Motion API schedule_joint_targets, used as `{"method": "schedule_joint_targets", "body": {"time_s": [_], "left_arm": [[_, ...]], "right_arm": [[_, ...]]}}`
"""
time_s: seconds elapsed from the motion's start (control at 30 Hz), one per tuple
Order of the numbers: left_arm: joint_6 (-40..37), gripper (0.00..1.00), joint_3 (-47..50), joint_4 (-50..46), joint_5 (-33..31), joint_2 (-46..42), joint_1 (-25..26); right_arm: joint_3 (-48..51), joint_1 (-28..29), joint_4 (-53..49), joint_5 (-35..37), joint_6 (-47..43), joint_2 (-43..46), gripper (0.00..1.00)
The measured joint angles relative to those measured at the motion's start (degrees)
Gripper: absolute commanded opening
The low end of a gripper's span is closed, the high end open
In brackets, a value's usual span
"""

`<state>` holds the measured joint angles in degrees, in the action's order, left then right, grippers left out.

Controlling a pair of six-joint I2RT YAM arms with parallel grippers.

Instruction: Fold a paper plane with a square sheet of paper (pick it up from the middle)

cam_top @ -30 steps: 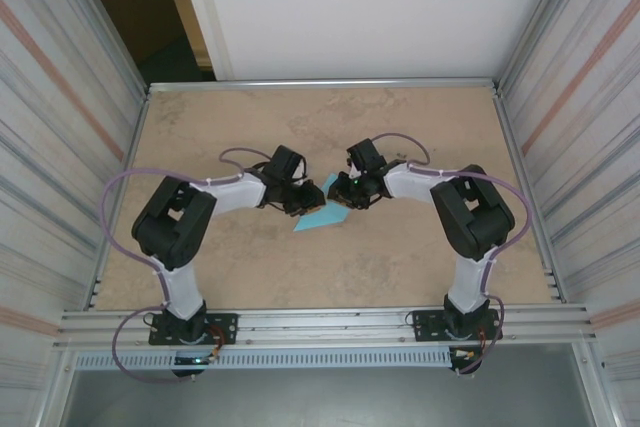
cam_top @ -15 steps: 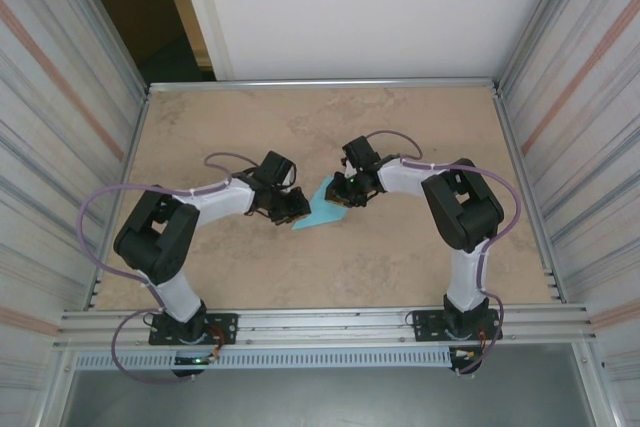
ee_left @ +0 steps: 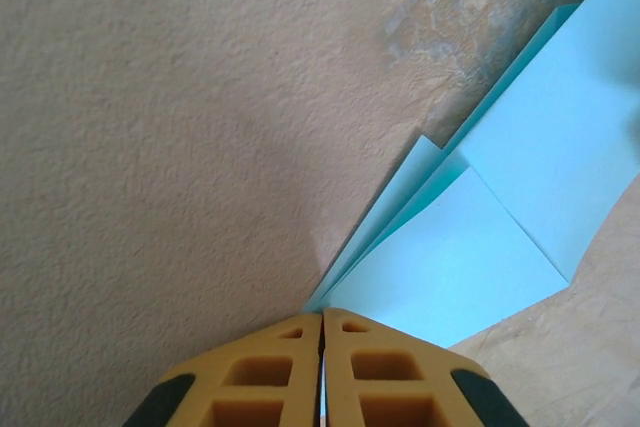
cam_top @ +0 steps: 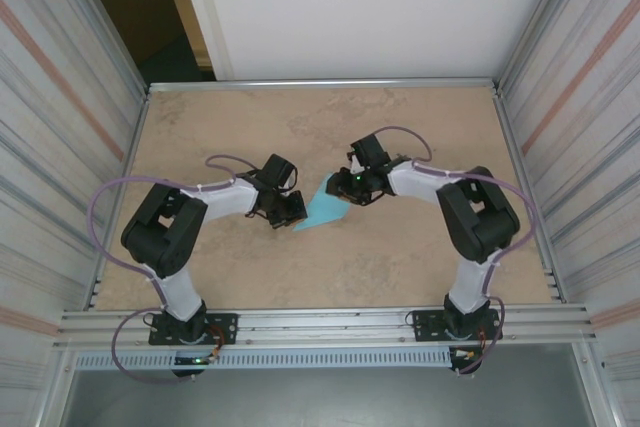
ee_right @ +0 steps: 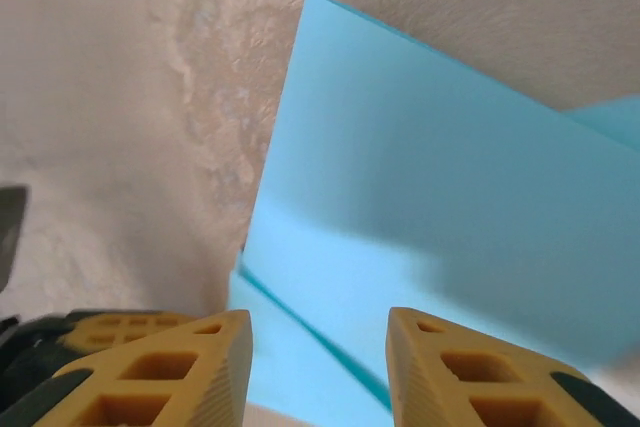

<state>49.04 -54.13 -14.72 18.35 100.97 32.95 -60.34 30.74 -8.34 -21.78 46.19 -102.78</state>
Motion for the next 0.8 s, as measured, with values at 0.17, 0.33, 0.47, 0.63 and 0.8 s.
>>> {"method": "schedule_joint_targets", "body": {"time_s": [0.17,0.33,0.47,0.63,0.8], "left_arm": [[2.0,0.09,0.0,0.0,0.0,0.0,0.0],[3.8,0.09,0.0,0.1,0.0,0.0,0.0],[4.5,0.09,0.0,0.2,0.0,0.0,0.0],[4.9,0.08,0.0,0.2,0.0,0.0,0.0],[4.9,0.09,0.0,0.2,0.0,0.0,0.0]], "right_arm": [[9.0,-1.2,2.8,3.8,8.3,10.2,0.46],[14.4,-0.2,3.9,5.6,17.3,13.5,0.48],[14.8,1.6,5.4,5.9,22.4,12.8,0.48],[14.8,3.0,9.3,5.5,26.2,8.7,0.47],[14.7,3.2,11.2,5.3,27.3,6.8,0.46]]}}
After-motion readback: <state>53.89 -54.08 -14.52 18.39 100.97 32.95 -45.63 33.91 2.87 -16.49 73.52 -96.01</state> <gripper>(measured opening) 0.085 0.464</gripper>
